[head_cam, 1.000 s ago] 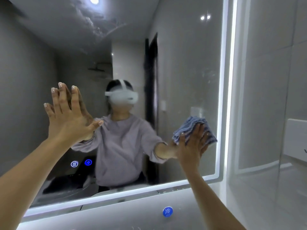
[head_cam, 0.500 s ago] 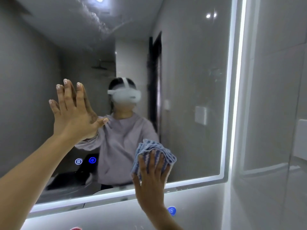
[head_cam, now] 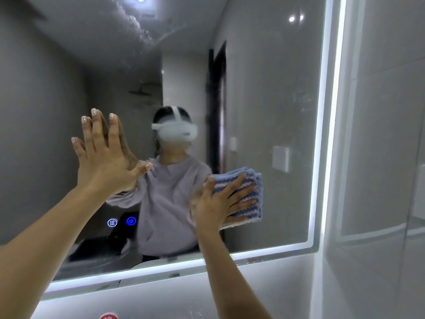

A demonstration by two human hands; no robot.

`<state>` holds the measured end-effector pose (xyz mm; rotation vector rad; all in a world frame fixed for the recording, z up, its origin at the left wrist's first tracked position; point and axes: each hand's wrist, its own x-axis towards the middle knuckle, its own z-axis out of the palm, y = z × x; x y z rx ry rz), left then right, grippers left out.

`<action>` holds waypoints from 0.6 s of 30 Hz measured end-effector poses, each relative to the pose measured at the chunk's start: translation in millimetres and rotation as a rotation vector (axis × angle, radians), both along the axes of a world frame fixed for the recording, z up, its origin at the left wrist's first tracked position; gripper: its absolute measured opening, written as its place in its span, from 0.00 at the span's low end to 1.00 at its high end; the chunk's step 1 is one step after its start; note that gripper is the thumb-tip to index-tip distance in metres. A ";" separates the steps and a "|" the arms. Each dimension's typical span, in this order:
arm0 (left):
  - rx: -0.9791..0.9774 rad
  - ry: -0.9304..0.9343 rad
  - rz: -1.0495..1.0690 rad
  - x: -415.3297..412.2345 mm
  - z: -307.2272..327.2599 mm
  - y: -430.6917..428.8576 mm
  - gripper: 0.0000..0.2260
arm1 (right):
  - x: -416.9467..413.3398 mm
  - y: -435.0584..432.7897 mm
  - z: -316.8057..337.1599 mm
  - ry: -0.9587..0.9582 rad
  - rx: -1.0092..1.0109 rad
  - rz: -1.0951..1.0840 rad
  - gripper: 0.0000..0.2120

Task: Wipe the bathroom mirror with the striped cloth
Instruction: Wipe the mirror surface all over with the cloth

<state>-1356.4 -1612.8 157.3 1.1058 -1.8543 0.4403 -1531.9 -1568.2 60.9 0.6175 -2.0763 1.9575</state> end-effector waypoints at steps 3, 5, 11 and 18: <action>0.007 0.003 -0.005 -0.6 0.3 1.8 0.54 | -39.2 20.3 35.5 -0.138 -0.072 0.045 0.38; 0.010 0.003 -0.005 -1.2 1.0 2.1 0.54 | -61.1 31.0 49.4 -0.164 -0.078 0.044 0.37; 0.018 -0.004 0.010 -1.1 1.3 1.9 0.54 | -74.2 38.1 42.8 -0.057 0.010 0.002 0.36; 0.031 0.001 0.022 -2.3 1.8 2.8 0.53 | -20.5 17.4 -24.2 0.524 0.271 -0.165 0.32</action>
